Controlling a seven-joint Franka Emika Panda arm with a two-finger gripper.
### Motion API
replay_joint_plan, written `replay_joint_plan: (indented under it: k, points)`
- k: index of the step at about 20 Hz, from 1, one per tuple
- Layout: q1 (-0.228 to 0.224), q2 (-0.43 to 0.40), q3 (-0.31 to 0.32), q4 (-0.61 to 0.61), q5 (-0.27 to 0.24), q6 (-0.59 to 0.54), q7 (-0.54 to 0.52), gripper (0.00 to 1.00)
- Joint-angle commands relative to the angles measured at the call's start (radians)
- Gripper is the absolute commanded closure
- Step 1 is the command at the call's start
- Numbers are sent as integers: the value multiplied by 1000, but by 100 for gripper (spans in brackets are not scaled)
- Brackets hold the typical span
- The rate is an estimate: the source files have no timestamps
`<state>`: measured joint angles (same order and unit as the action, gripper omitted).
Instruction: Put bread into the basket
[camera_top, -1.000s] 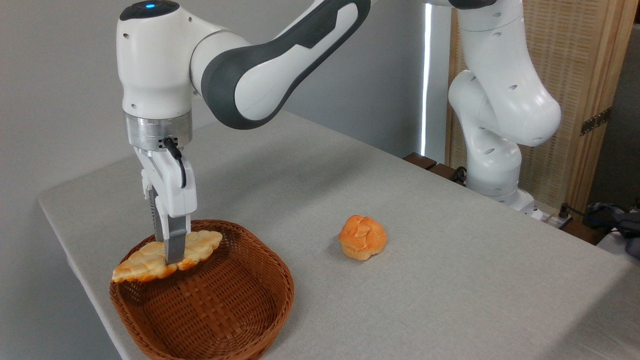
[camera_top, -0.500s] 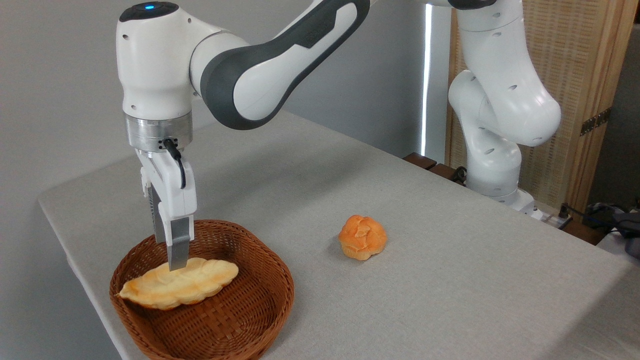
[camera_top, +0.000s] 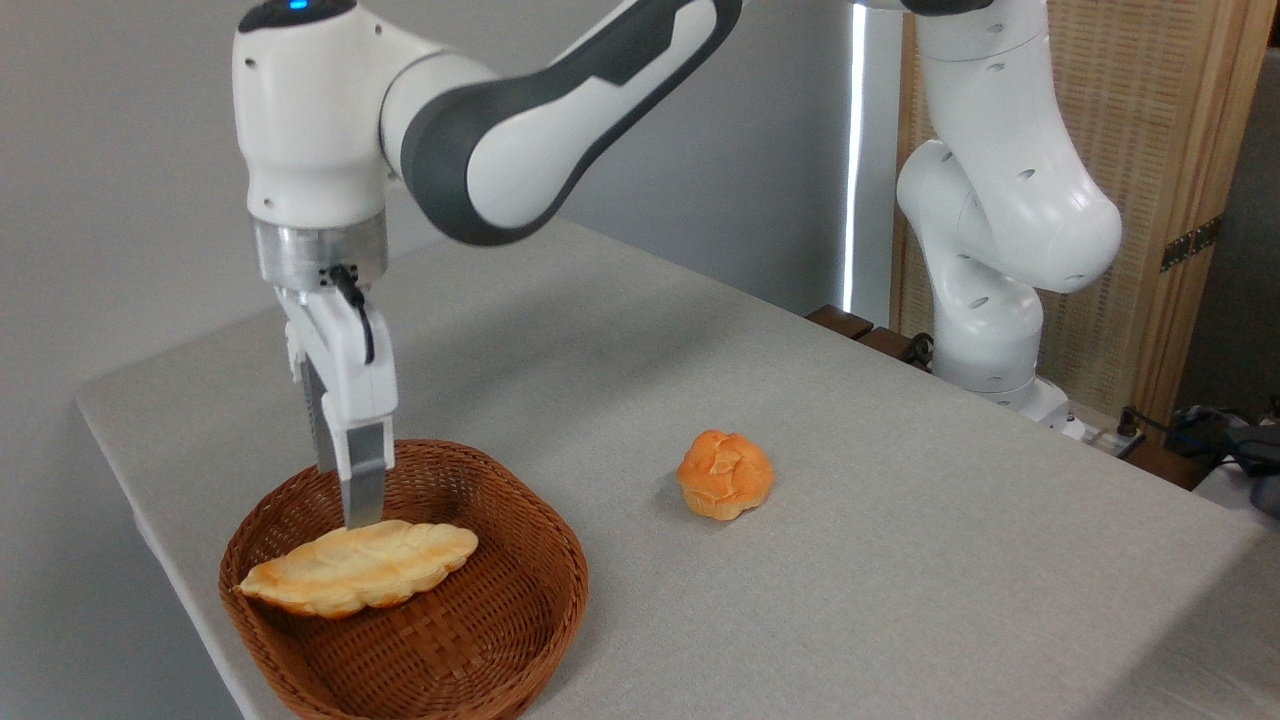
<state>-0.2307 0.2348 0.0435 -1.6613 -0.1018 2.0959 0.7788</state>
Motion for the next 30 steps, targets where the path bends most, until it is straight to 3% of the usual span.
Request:
replay_joint_plan:
  k: [1,4,10,13,16,28,30]
  points:
    - [13,-121,9,-9,5,-166,-7,0]
    - [74,-189,-2,-9,1,-270,-27,0]
    - [106,-264,-7,-3,-4,-450,-79,0]
    - [117,-269,-39,-5,-1,-467,-125,0]
    - [155,-269,-89,-6,7,-467,-130,0]
    - [160,-269,-79,35,16,-467,-128,0]
    - [160,-265,-79,47,65,-467,-127,0]
